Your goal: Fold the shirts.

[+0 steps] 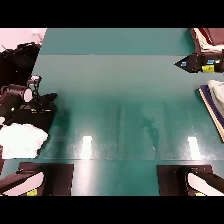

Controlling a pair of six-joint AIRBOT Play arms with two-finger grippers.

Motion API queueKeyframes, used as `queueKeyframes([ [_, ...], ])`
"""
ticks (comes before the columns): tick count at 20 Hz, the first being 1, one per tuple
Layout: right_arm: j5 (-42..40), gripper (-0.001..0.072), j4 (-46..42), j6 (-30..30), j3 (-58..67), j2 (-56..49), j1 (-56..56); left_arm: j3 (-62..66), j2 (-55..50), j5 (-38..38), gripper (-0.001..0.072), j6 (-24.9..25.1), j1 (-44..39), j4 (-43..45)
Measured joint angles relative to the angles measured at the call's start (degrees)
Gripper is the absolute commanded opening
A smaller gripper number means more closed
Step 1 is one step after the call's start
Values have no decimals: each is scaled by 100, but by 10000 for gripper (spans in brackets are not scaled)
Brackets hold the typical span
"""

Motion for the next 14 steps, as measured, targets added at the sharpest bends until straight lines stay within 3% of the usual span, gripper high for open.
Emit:
queueKeyframes([
  [4,-70,24,9,2,7,79,-24,640,140,-332,28,-44,7,-22],
  [8,-529,24,39,2,7,483,-208,2175,754,-708,27,144,-76,-118],
  [14,-1497,24,52,4,9,1215,-549,4638,1318,-1049,26,599,-1353,-229],
])
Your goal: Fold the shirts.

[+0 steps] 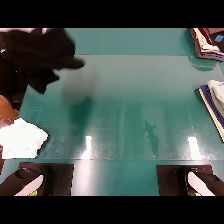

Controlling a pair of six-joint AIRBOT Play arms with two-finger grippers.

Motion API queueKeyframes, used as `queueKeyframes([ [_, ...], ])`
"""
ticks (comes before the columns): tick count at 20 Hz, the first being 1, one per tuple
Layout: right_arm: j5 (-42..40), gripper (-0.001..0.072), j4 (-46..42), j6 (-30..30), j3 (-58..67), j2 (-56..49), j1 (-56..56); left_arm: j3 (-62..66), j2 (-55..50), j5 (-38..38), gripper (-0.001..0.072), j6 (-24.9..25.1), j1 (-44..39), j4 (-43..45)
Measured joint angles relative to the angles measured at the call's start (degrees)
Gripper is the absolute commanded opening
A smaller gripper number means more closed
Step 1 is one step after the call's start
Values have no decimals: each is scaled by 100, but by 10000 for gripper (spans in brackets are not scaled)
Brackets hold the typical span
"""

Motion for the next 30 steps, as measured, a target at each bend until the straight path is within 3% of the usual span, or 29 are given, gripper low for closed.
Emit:
queueKeyframes([
  [8,-236,23,-9,-2,2,275,-92,577,-1261,-70,32,94,-2494,-258],
  [9,-225,24,-11,-2,2,280,-96,590,-1523,-103,220,122,-2747,-415],
  [10,-199,23,-11,-2,2,286,-98,601,-1779,-81,525,181,-2975,-625],
  [11,-179,24,-9,-2,2,291,-98,612,-2035,-42,611,264,-3185,-831],
  [16,-111,24,-9,-4,2,295,-98,623,-2706,46,613,481,-3425,-907],
  [21,-57,24,-9,-4,0,295,-98,208,-2837,-505,613,282,-2214,-551],
  [26,13,24,-9,-4,0,295,-98,-1270,-2868,-560,613,262,-1005,-1716],
  [30,22,24,-9,-4,0,295,-98,-2374,-2870,-251,613,529,-702,-2629],
])
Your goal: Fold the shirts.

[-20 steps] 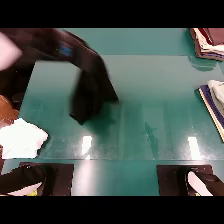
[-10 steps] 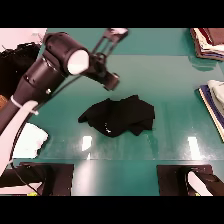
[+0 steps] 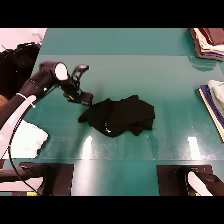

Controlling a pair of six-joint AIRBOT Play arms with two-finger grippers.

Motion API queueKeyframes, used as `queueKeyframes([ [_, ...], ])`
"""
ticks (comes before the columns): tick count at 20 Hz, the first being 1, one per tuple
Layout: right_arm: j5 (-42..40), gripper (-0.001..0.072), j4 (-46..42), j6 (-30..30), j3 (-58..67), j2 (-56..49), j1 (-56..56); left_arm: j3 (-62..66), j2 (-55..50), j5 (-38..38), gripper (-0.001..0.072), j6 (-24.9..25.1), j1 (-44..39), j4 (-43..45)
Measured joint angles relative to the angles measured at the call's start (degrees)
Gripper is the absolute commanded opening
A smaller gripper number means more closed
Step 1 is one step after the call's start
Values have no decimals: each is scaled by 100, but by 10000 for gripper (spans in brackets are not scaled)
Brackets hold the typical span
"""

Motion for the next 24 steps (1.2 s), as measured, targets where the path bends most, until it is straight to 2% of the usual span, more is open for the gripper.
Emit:
queueKeyframes([
  [2,2,24,0,0,0,0,0,-356,-2,188,611,81,68,-251],
  [3,2,23,-2,0,0,0,0,-468,-2,249,487,111,83,-350],
  [4,7,23,-2,0,0,0,0,-553,0,308,169,129,94,-415],
  [5,20,24,-2,2,0,0,0,-610,0,354,36,144,101,-476],
  [9,256,24,-39,0,-4,0,0,-531,9,446,29,188,162,-492],
  [15,1198,25,-487,101,-581,-13,0,820,448,470,29,210,546,-258],
  [16,1290,65,-516,120,-850,-17,4,1043,520,485,29,214,597,-221],
  [17,1349,284,-538,164,-1172,-50,33,1237,573,494,29,216,634,-190],
  [18,1397,447,-542,170,-1486,-125,103,1397,612,494,29,219,664,-177],
  [19,1436,472,-527,175,-1805,-245,199,1502,636,490,29,219,682,-164],
  [24,1051,472,52,63,-2747,-1279,1049,1735,675,345,29,219,723,-142],
])
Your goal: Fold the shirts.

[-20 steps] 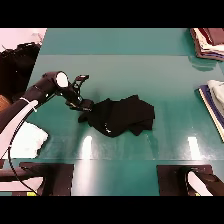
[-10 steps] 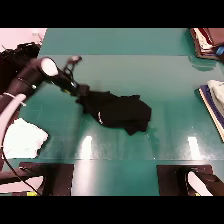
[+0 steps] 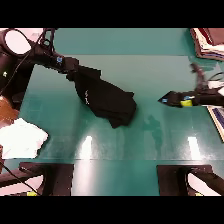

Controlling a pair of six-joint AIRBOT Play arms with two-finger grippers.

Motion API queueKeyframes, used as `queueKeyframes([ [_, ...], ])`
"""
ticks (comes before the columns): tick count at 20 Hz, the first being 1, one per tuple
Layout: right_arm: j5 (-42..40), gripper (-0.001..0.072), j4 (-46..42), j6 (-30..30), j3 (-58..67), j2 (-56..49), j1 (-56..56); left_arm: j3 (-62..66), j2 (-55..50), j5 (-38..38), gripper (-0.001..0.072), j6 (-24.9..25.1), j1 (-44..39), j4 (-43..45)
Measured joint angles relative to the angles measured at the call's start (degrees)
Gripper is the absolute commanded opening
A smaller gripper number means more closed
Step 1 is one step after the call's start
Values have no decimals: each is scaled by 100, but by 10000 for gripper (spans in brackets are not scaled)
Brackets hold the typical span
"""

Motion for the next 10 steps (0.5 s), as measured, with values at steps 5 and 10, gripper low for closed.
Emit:
queueKeyframes([
  [5,-507,471,750,-249,411,-1300,789,46,7,-140,29,0,7,7],
  [10,-293,383,1001,-289,1268,-2509,1121,52,9,-186,29,0,7,11],
])
